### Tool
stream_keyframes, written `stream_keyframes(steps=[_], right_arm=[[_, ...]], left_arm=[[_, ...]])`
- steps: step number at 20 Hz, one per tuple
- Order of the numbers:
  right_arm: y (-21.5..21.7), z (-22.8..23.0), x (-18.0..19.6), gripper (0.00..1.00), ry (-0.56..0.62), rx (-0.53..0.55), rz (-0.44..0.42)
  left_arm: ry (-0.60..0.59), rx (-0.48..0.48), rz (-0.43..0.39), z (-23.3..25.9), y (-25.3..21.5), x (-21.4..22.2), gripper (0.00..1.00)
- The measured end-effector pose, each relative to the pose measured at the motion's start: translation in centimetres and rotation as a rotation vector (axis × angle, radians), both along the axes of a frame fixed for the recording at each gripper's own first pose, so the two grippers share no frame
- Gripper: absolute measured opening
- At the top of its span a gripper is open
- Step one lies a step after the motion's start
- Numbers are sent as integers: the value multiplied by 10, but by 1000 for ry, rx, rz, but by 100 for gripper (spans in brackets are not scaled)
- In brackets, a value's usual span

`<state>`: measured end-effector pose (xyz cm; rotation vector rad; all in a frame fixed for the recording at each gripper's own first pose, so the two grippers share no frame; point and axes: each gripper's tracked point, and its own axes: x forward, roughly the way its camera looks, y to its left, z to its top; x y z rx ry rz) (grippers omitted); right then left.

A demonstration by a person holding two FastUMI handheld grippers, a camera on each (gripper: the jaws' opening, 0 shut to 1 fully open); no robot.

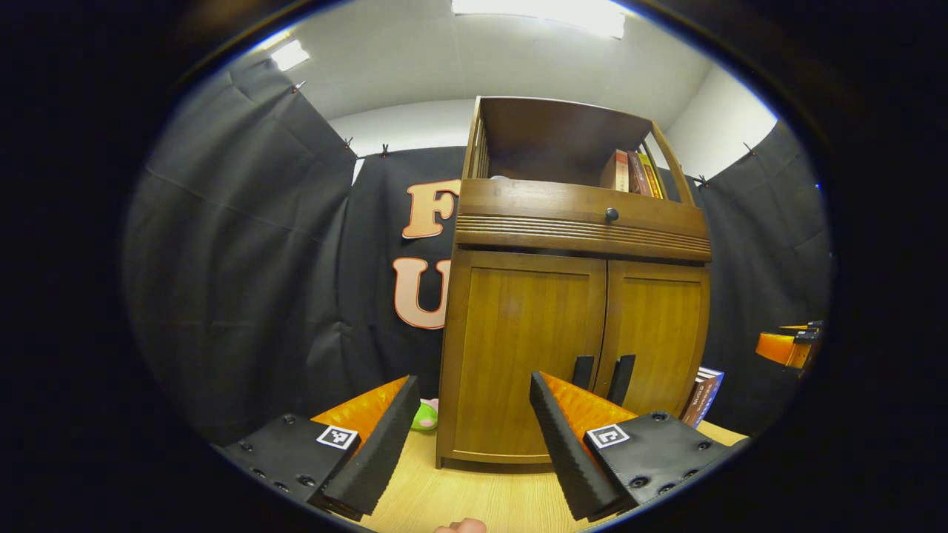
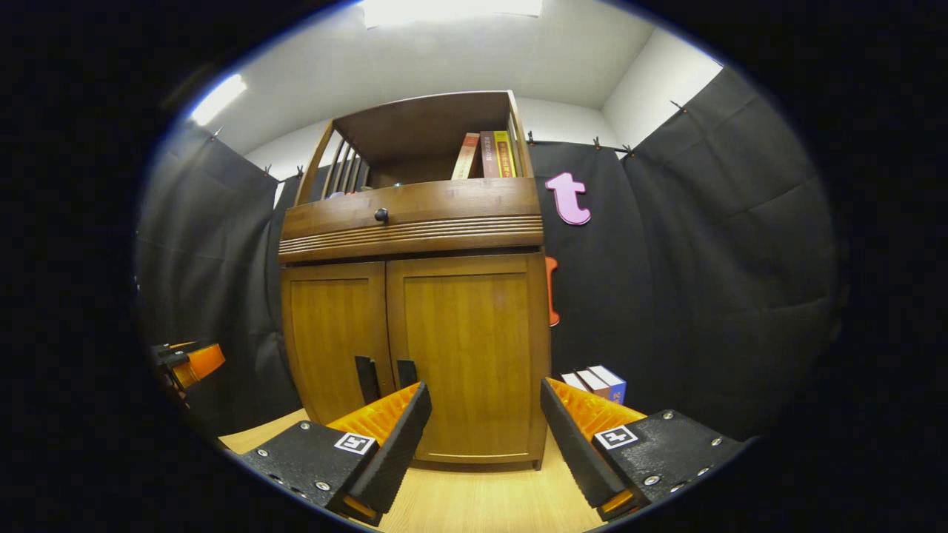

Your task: Open the right door of the double-door shoe cabinet with the right hand, and open the left door with the left hand.

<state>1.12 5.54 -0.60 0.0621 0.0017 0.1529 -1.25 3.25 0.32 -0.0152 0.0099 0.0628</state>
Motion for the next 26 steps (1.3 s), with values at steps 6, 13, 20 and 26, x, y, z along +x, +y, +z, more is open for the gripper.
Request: stream_keyframes(steps=[6, 13, 20, 26], right_arm=[[48, 2, 48, 92, -24, -2, 92], [116, -52, 143, 92, 70, 18, 180], [124, -110, 209, 92, 172, 25, 79], [123, -117, 222, 100, 123, -67, 49]], left_arm=[[-3, -2, -9, 1, 1, 6, 95], [-28, 26, -18, 14, -4, -5, 98], [-3, 29, 16, 4, 13, -25, 97], [-25, 24, 59, 11, 31, -29, 97]])
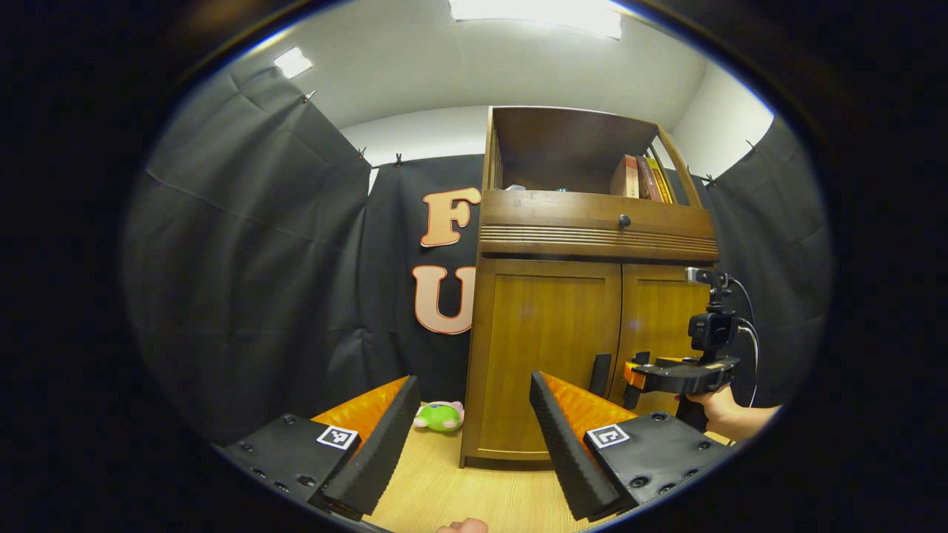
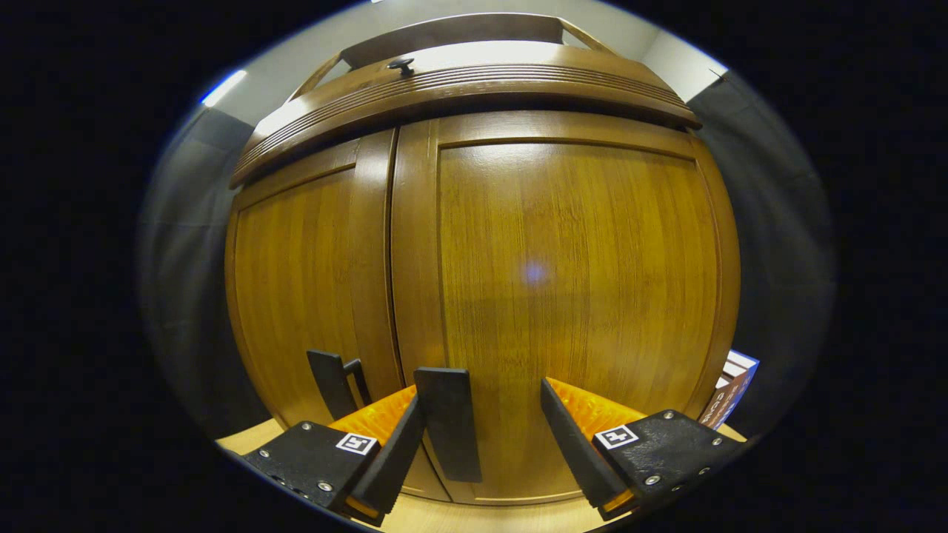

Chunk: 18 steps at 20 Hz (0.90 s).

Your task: Open the right door of the double-door shoe cabinet with the right hand, and open the left door with the left hand.

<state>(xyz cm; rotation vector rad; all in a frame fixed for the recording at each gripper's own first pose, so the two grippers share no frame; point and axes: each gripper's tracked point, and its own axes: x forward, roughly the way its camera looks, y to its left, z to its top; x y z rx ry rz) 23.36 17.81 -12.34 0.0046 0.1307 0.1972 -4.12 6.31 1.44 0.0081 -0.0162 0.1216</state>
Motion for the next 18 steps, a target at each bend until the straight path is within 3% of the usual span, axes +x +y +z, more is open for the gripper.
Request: stream_keyframes(steps=[1, 2, 3, 4, 7, 9, 10, 13, 18], right_arm=[[-1, 2, 1, 90, -12, -24, -7], [-1, 0, 3, 100, -23, -52, -15], [1, 0, 0, 87, -34, -68, -14], [4, -1, 0, 87, -35, -70, -11], [22, -6, -3, 63, 31, 26, 11], [24, -6, -3, 47, 26, 35, 23], [22, -7, -4, 36, 21, 41, 33], [23, -9, -5, 30, 20, 50, 55], [21, -6, -22, 29, 16, 43, 115]], left_arm=[[2, 2, 7, -1, 3, 0, 98], [3, 4, 12, -2, 4, 0, 99], [3, 3, 15, -2, 5, -1, 96], [2, -2, 17, -2, 5, -1, 97], [3, -6, 17, -3, 4, 0, 98], [3, -5, 12, -2, 2, 1, 94], [-2, -3, 7, 0, -1, 2, 98], [-8, 3, -14, 4, -8, 3, 96], [10, -24, -25, -3, -20, 3, 96]])
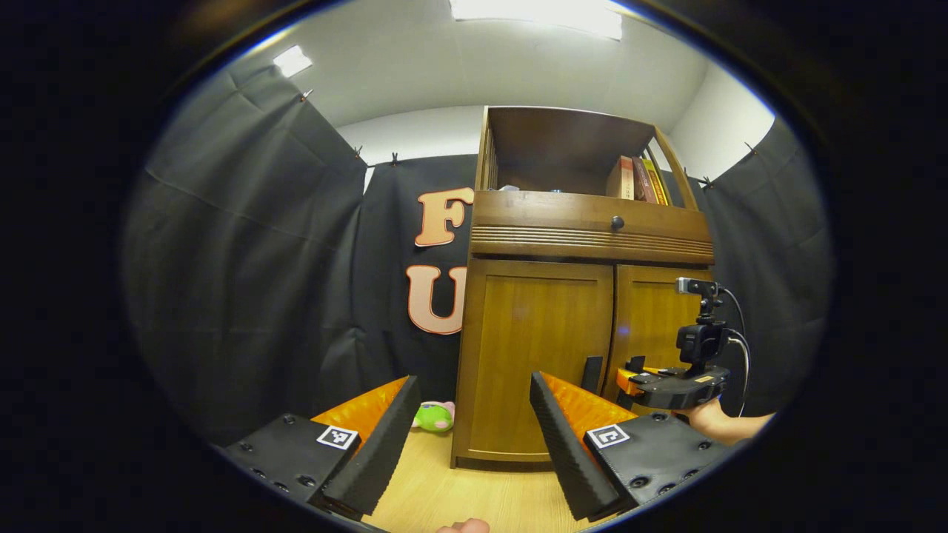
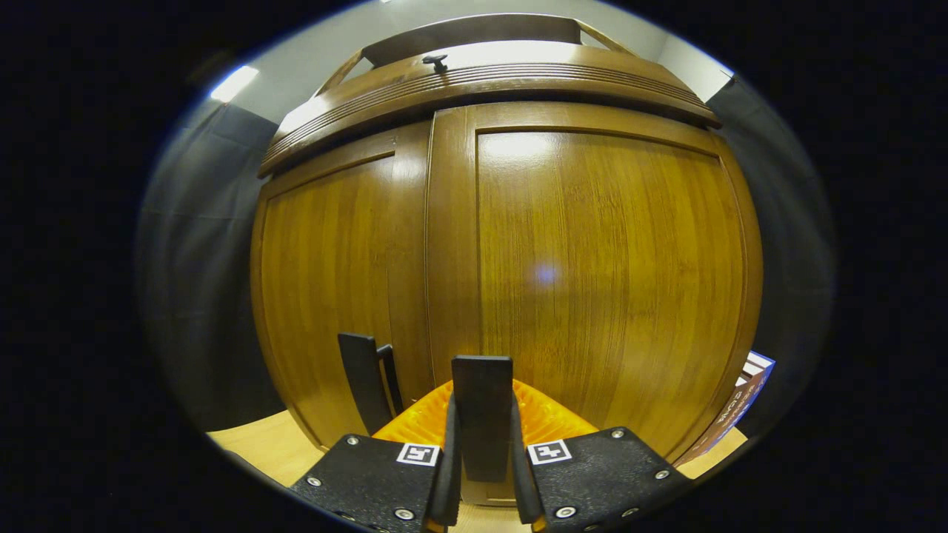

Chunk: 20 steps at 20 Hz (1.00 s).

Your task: Open the right door of the double-door shoe cabinet with the right hand, and open the left door with the left hand.

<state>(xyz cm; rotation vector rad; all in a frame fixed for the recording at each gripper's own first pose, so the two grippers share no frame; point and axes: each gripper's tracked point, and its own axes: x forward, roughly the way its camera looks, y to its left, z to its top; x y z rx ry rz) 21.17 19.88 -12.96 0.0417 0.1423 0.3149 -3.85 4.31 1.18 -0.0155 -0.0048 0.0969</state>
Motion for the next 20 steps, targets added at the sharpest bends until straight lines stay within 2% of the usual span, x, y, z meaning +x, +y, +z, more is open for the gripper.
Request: stream_keyframes(steps=[5, 9, 15, 18, 19, 20], right_arm=[[-20, 5, -45, 29, 4, 22, 29], [-46, 13, -87, 29, 17, 40, 36], [-87, 19, -127, 28, 40, 58, 25], [-110, 22, -143, 28, 42, 59, 5], [-120, 23, -149, 19, 44, 59, -7], [-129, 23, -152, 28, 46, 58, -19]], left_arm=[[13, -49, -21, -4, -13, -2, 96], [12, -43, -21, -3, -20, -3, 99], [11, -45, -60, -3, -49, 2, 95], [15, -46, -90, -5, -67, 2, 97], [14, -45, -100, -5, -73, 3, 97], [15, -44, -108, -6, -78, 5, 97]])
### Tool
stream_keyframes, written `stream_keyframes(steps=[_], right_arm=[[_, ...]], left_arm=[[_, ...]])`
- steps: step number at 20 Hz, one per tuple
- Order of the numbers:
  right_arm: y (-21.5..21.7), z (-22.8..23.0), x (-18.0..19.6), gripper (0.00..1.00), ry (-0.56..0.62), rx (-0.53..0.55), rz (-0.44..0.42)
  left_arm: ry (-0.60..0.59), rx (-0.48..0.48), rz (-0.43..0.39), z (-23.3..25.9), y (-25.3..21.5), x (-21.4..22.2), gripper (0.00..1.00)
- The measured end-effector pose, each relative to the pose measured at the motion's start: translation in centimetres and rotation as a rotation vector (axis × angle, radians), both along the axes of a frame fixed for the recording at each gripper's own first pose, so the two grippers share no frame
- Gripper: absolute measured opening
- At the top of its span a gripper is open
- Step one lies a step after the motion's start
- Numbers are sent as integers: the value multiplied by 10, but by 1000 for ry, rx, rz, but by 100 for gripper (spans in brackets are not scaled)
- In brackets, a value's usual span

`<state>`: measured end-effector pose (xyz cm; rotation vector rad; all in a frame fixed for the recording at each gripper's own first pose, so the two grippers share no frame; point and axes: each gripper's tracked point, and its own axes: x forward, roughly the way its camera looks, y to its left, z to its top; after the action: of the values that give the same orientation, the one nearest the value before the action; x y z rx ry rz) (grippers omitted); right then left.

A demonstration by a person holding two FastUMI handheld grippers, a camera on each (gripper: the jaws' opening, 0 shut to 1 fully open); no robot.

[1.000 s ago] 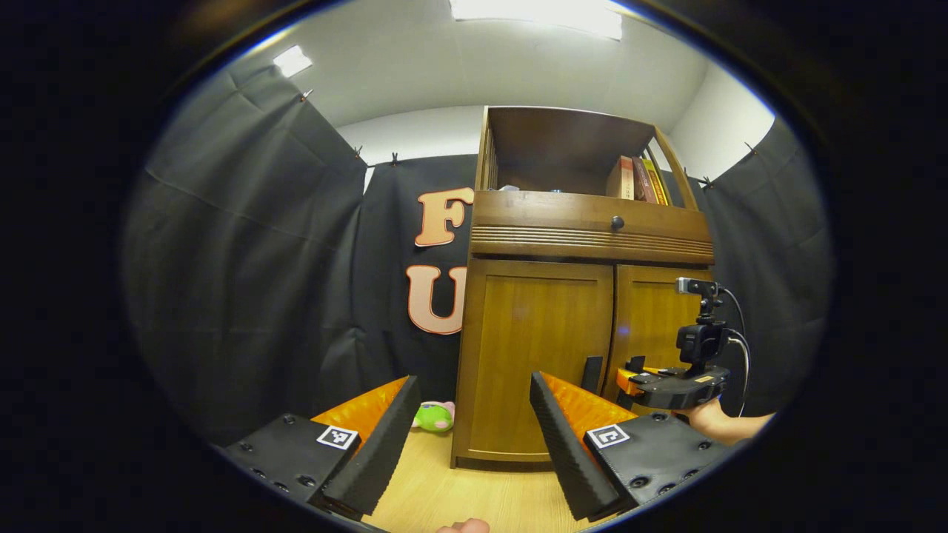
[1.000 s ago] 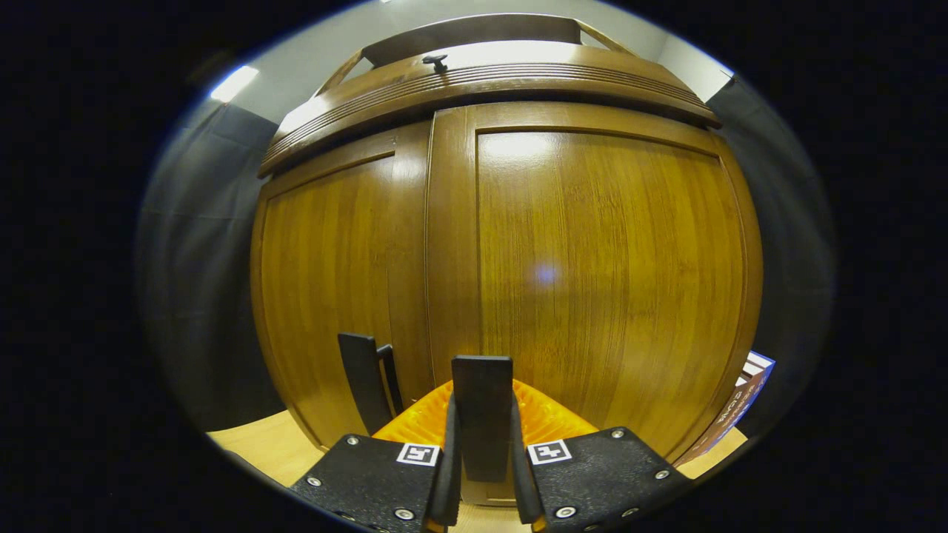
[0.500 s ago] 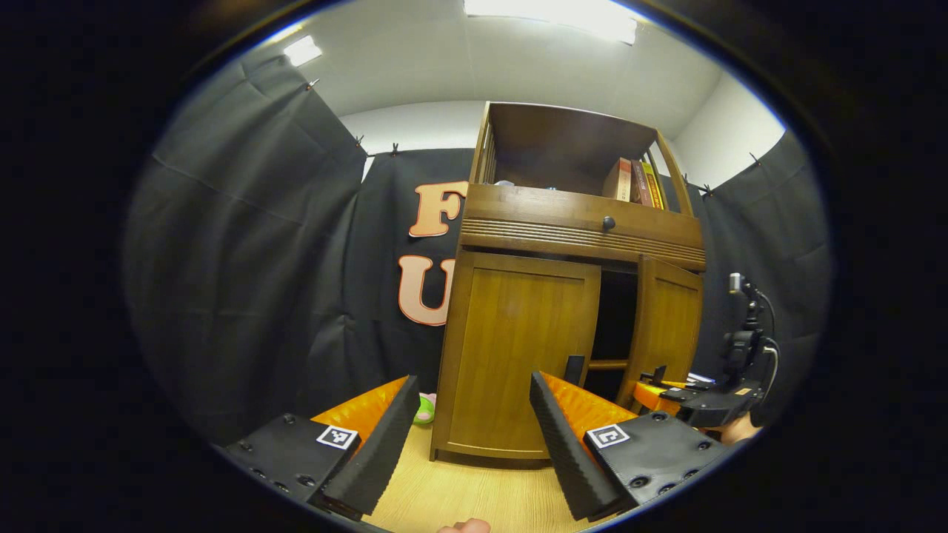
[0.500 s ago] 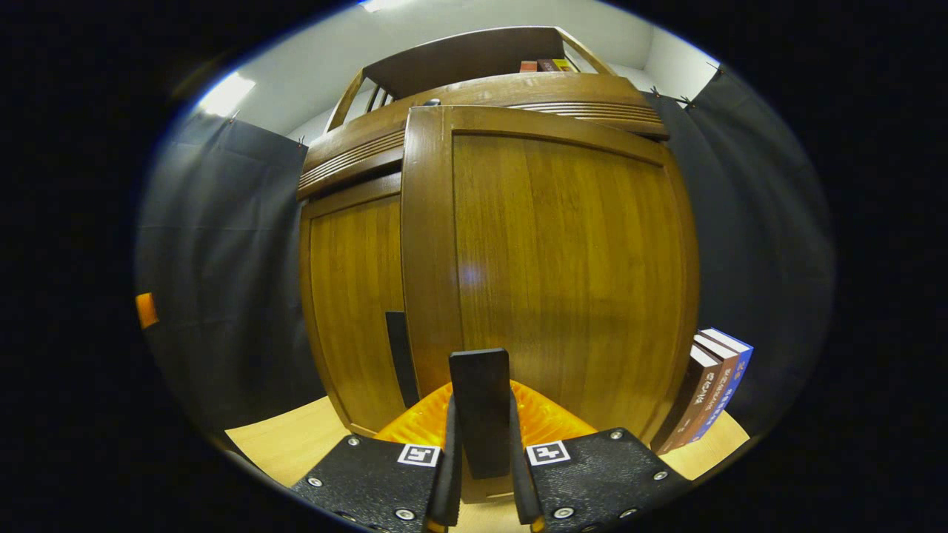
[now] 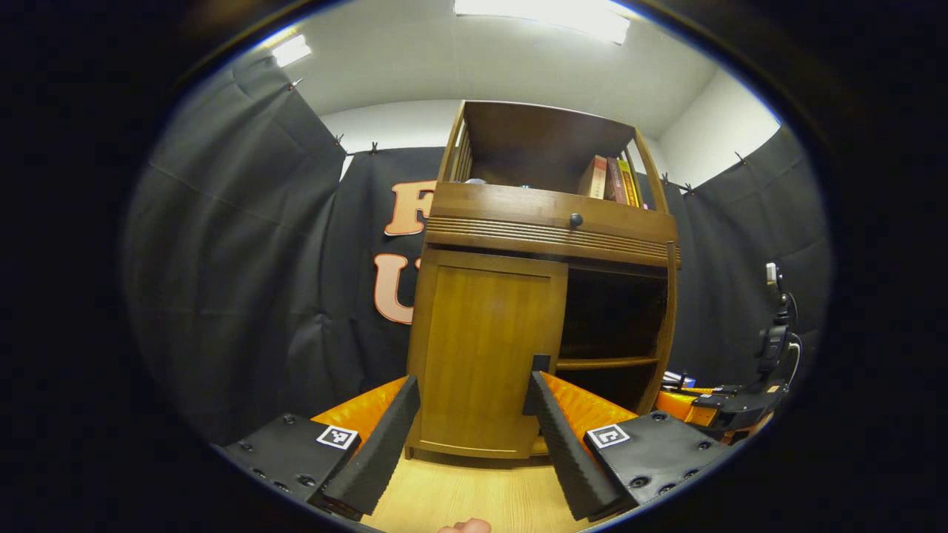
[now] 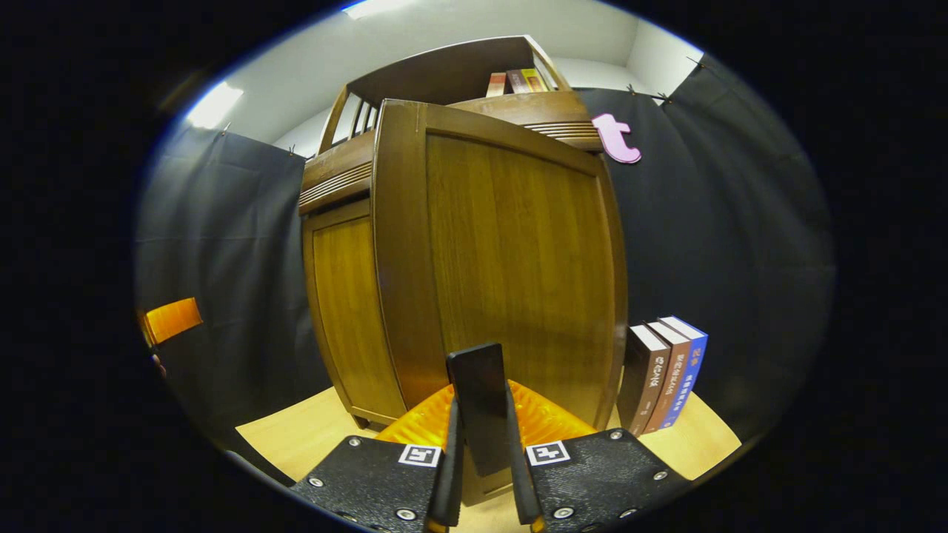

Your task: Open the right door of the double-door shoe cabinet with the right hand, and open the left door with the left hand.

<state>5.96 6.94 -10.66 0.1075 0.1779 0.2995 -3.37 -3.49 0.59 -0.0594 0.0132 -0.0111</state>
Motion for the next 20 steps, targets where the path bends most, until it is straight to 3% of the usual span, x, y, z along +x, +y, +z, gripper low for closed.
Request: stream_keyframes(steps=[7, 15, 20], right_arm=[[-60, 2, -21, 19, 5, -32, -101], [-140, 2, -20, 6, -3, -102, -242], [-168, 3, -15, 2, 2, -90, -121]], left_arm=[[12, -19, -57, -9, -33, 4, 95], [18, -29, -86, -17, -50, 7, 95], [27, -40, -100, -18, -55, 4, 95]])
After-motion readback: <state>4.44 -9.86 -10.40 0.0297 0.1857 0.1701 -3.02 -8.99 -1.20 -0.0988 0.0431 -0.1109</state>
